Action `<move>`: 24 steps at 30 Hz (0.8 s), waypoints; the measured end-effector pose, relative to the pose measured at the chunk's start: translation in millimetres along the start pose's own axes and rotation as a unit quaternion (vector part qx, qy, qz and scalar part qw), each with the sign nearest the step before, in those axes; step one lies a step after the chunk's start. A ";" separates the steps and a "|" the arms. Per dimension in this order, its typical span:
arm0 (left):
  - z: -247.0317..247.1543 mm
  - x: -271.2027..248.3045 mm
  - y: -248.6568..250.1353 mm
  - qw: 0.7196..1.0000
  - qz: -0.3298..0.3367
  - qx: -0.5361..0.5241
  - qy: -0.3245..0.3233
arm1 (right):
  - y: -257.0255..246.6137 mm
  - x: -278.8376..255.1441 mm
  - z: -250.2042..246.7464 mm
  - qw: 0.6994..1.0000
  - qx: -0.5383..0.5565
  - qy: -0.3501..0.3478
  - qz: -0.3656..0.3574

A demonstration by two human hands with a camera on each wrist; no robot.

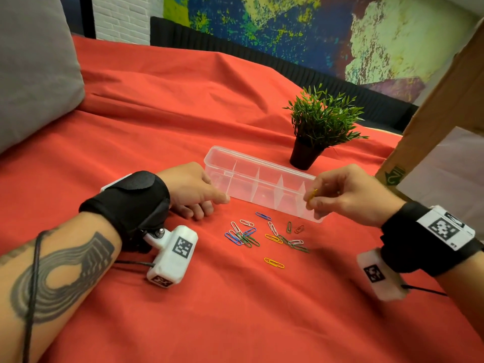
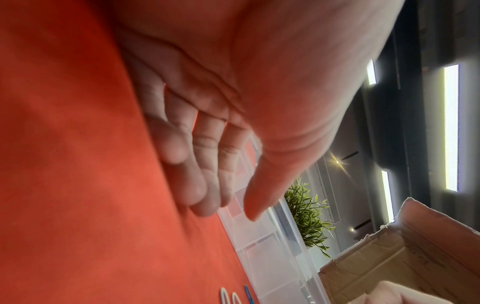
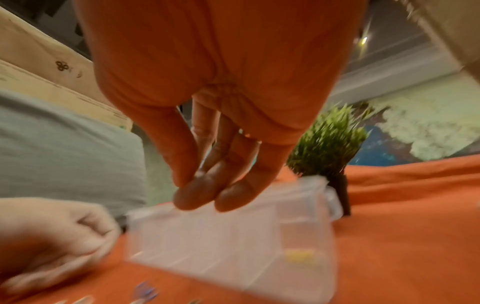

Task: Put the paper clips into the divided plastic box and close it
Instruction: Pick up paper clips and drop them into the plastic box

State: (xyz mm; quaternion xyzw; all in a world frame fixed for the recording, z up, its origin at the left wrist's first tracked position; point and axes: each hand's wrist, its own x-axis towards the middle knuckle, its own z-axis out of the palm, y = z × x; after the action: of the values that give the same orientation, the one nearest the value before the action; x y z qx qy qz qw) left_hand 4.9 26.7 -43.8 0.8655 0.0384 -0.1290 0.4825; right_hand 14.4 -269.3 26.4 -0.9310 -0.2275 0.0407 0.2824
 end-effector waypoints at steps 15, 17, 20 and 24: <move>-0.5 -0.2 -0.9 1.000 0.001 0.002 0.004 | 31.7 35.6 -10.8 0.957 -0.252 0.128 0.067; -0.5 0.5 -0.9 1.000 0.001 0.001 0.004 | 26.3 29.2 -10.2 0.953 -0.252 0.165 0.036; -1.0 0.3 -1.1 1.000 0.001 0.002 0.002 | 8.7 14.0 -5.7 0.945 -0.239 0.220 -0.048; -1.3 0.0 -1.5 1.000 0.005 -0.001 0.003 | -22.2 -10.0 21.9 0.964 -0.227 0.086 -0.106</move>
State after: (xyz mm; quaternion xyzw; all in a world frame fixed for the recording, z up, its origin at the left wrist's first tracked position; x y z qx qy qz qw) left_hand 4.9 28.5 -44.5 0.8654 0.0357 -0.1239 0.4842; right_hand -7.9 -246.2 19.6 -0.9413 -0.3029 -0.1226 0.0848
